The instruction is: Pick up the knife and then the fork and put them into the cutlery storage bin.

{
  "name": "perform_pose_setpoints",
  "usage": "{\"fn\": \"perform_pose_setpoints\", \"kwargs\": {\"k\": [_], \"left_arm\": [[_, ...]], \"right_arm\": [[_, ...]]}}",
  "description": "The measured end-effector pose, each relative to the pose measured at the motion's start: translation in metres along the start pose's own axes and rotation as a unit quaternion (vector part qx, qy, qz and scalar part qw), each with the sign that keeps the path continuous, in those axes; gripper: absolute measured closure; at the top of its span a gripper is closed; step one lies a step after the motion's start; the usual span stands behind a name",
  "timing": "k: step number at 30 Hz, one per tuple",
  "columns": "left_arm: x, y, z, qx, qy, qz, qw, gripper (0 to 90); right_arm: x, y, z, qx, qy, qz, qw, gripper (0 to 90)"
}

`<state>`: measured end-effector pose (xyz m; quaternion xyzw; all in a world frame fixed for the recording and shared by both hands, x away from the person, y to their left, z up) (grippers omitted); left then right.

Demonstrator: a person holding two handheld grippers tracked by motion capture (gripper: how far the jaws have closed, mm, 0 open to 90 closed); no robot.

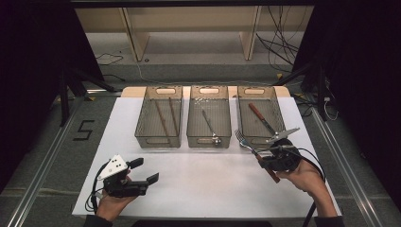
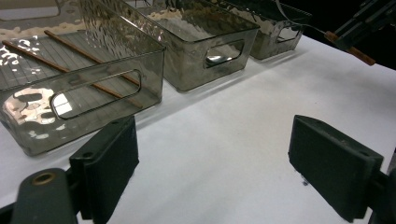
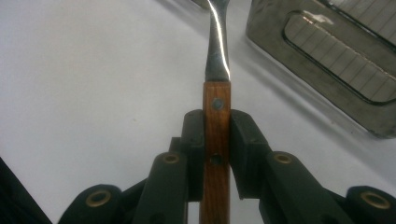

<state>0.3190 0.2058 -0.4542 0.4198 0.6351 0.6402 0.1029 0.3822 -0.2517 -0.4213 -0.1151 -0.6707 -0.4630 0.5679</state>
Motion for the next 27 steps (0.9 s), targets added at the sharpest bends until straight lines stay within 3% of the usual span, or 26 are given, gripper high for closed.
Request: {"fn": "perform_pose_setpoints", "kwargs": {"k": [17, 27], "left_arm": [[0.000, 0.000, 0.000, 0.001, 0.001, 0.000, 1.0000, 15.5], [0.000, 0.000, 0.000, 0.001, 0.003, -0.001, 1.0000, 15.5]], "right_arm": [[0.016, 0.019, -0.010, -0.021, -0.015, -0.050, 0.9984, 77.1], [0.031, 0.032, -0.027, -0.035, -0.030, -0.078, 0.9959, 77.2]]}}
Point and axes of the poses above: each handheld gripper's, and its own axes: x roughly backward along the jaws, y roughly out of its top, z roughly to its left, the point moved 2 cm from there along -x, roughly forward along the jaws, and after that the axes turned 1 degree about z, right-handed, at the moved point
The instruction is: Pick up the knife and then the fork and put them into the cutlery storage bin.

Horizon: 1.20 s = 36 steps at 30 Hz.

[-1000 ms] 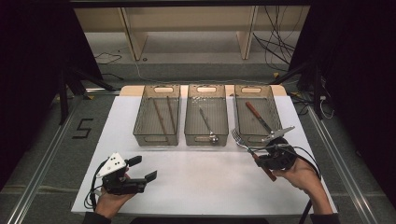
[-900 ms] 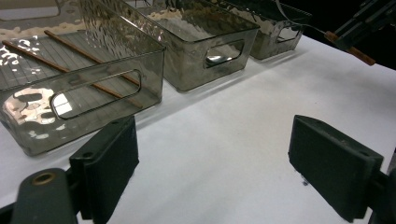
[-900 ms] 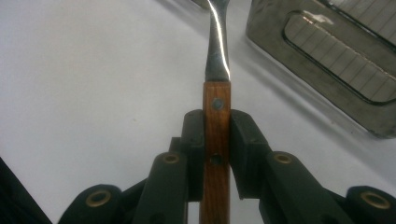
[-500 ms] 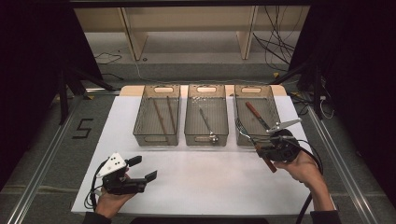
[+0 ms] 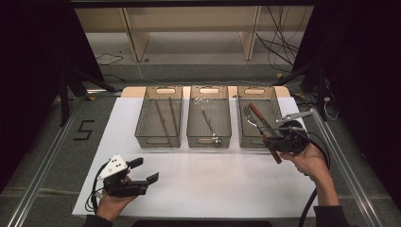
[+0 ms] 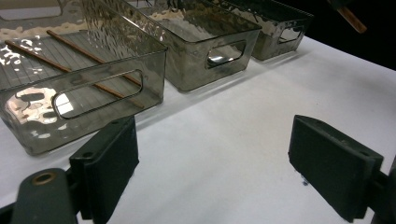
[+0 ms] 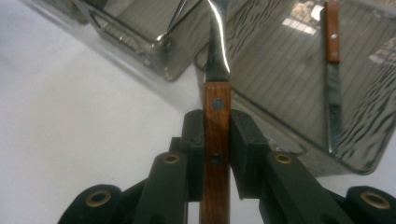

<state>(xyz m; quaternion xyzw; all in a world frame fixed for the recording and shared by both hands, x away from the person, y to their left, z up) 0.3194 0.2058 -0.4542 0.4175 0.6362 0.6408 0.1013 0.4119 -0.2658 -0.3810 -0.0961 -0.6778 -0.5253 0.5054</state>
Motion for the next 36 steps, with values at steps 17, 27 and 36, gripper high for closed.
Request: {"fn": "perform_pose_setpoints", "kwargs": {"k": [17, 27, 36], "left_arm": [[0.000, 0.000, 0.001, 0.002, 0.000, -0.002, 1.0000, 15.5], [0.000, 0.000, 0.001, 0.002, -0.001, -0.002, 1.0000, 15.5], [-0.001, 0.000, 0.001, 0.003, -0.001, -0.003, 1.0000, 15.5]], "right_arm": [[0.001, 0.037, -0.019, -0.015, -0.020, -0.016, 0.9996, 77.2], [-0.009, 0.057, -0.034, -0.025, -0.044, -0.016, 0.9986, 77.2], [-0.023, 0.069, -0.045, -0.037, -0.055, -0.014, 0.9977, 77.2]]}}
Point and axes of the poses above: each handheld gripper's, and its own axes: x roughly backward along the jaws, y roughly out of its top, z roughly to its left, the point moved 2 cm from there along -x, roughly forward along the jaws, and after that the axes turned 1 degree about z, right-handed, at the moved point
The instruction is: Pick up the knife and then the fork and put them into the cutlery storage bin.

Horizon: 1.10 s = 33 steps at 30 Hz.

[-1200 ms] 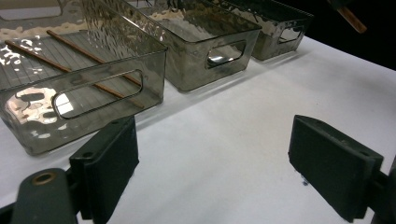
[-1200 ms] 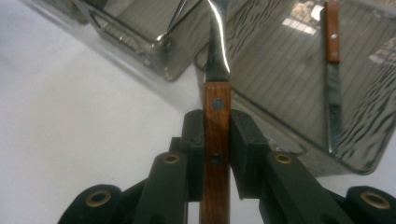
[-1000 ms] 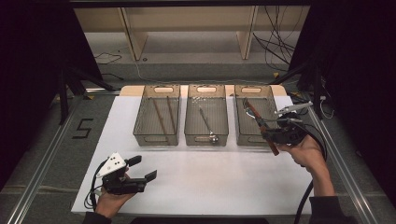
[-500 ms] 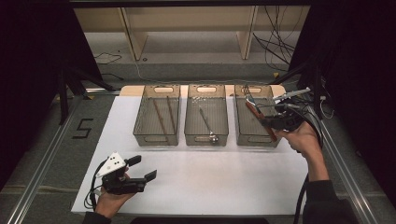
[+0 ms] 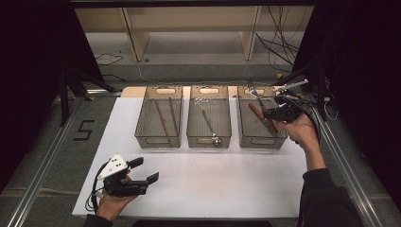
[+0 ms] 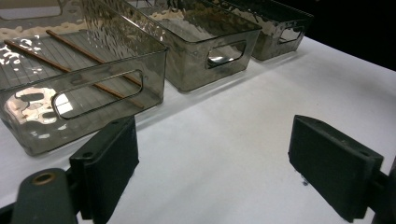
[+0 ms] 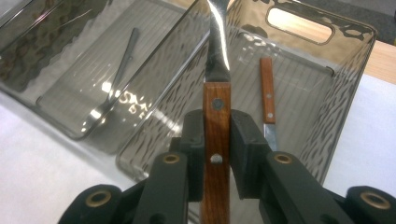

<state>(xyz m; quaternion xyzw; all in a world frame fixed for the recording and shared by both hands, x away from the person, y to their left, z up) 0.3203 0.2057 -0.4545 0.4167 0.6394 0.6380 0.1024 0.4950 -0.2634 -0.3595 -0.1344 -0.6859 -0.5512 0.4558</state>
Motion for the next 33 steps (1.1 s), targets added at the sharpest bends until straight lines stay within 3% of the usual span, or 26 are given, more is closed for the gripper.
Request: {"fn": "perform_pose_setpoints", "kwargs": {"k": [17, 33], "left_arm": [[0.000, 0.000, 0.000, -0.001, -0.001, 0.000, 1.0000, 15.5], [0.000, 0.000, 0.000, -0.002, -0.002, 0.003, 1.0000, 15.5]], "right_arm": [[-0.035, 0.006, -0.016, -0.017, -0.026, 0.019, 0.9993, 77.1], [-0.055, -0.014, -0.028, -0.014, -0.032, 0.053, 0.9980, 77.1]]}}
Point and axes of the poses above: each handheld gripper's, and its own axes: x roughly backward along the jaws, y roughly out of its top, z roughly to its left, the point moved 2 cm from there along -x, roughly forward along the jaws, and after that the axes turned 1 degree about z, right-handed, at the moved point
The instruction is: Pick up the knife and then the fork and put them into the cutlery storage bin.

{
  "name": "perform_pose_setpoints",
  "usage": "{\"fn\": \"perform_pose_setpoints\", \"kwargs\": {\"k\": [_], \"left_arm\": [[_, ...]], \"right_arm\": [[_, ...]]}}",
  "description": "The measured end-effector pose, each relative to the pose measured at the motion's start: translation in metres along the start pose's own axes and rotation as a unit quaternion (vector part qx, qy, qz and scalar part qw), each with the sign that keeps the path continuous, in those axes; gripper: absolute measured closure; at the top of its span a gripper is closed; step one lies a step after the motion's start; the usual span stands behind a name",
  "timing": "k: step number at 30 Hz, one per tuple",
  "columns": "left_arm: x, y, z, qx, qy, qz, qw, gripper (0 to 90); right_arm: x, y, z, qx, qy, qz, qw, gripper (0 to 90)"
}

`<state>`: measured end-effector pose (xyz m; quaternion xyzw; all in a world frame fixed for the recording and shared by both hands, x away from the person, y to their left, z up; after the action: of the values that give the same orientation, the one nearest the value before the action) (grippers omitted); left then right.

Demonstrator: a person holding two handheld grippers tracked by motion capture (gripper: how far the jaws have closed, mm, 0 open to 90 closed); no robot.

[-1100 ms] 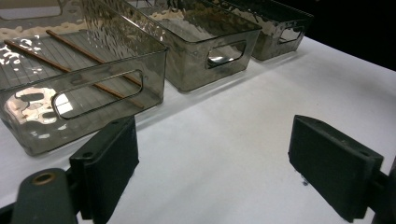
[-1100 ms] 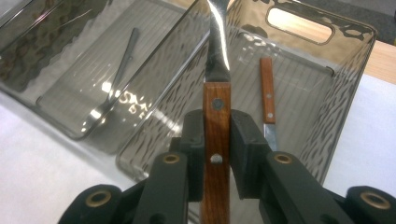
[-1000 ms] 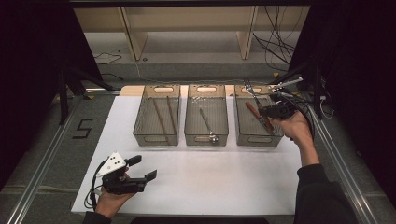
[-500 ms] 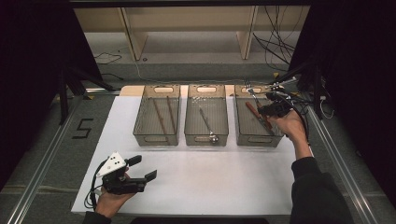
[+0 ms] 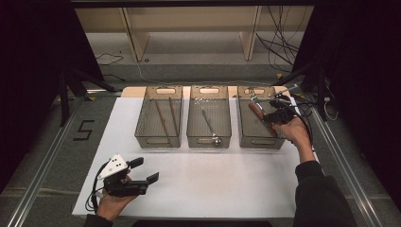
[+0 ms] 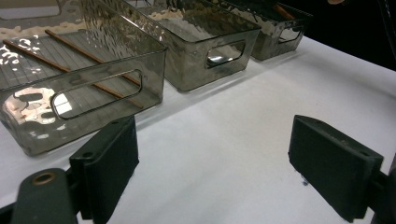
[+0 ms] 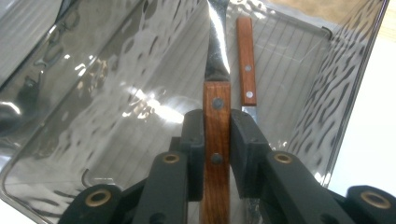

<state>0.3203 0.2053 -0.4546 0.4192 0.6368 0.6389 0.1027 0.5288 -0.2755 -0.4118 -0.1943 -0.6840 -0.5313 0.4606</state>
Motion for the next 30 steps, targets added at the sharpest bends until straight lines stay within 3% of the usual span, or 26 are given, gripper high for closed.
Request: {"fn": "perform_pose_setpoints", "kwargs": {"k": [18, 23, 30], "left_arm": [[0.000, 0.000, 0.000, 0.000, 0.000, 0.000, 1.0000, 15.5], [0.000, 0.000, 0.000, -0.001, 0.000, 0.001, 1.0000, 15.5], [0.000, 0.000, -0.001, -0.001, -0.001, 0.001, 1.0000, 15.5]], "right_arm": [[-0.012, -0.008, -0.001, 0.002, -0.006, 0.016, 0.9999, 76.3], [-0.011, -0.009, -0.003, -0.011, 0.000, 0.018, 0.9998, 62.6], [0.000, -0.007, 0.001, -0.013, 0.014, -0.006, 0.9998, 57.9]]}}
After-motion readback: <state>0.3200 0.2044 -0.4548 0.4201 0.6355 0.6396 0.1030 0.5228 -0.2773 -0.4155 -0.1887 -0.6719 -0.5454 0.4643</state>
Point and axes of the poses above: each handheld gripper's, and its own axes: x roughly backward along the jaws, y roughly out of its top, z roughly to its left, the point moved 2 cm from there along -x, roughly forward along the jaws, and after that the axes turned 1 degree about z, right-handed, at the moved point
